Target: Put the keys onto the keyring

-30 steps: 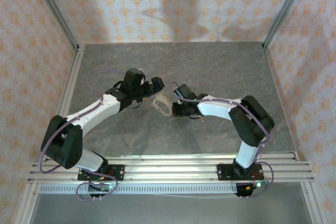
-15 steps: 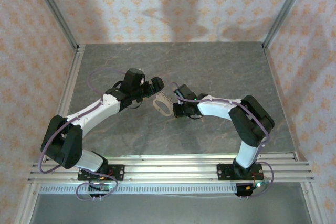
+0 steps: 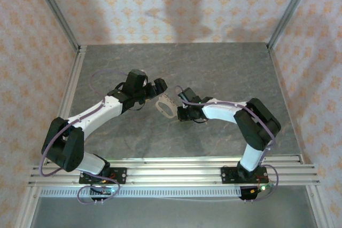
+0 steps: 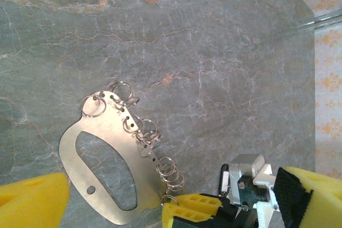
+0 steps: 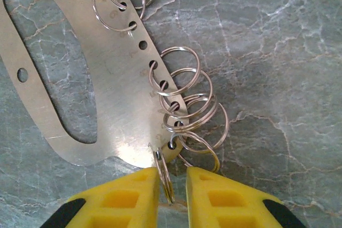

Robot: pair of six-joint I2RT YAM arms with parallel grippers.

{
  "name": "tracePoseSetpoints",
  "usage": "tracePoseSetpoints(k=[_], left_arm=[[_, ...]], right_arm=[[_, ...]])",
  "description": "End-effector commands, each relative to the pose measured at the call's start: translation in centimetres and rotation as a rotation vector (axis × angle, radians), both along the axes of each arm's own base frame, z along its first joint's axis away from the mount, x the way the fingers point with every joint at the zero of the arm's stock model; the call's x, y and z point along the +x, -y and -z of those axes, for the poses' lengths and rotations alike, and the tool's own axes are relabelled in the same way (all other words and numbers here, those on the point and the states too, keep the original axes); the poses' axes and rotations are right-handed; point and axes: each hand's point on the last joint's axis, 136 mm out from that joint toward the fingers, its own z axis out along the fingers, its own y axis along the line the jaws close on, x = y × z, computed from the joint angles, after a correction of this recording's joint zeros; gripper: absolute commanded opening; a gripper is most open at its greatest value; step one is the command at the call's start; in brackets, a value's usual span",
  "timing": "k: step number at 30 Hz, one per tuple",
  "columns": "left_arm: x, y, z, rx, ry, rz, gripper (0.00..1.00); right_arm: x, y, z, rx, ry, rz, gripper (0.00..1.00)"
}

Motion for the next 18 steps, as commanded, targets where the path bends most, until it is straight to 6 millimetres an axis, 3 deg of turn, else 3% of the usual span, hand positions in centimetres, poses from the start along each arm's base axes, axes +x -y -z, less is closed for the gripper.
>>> tracePoseSetpoints(k=[1, 18], left_arm=[[0.29, -0.04, -0.38, -0.008, 0.019, 0.001, 1.00], [0.26, -0.02, 0.00, -0.007, 0.013, 0.002, 1.00]], right_arm=[[-0.19, 0.02, -0.81, 0.012, 0.018, 0.001, 0.20], [0.75, -0.71, -1.47, 0.018, 0.034, -0.001, 0.19]])
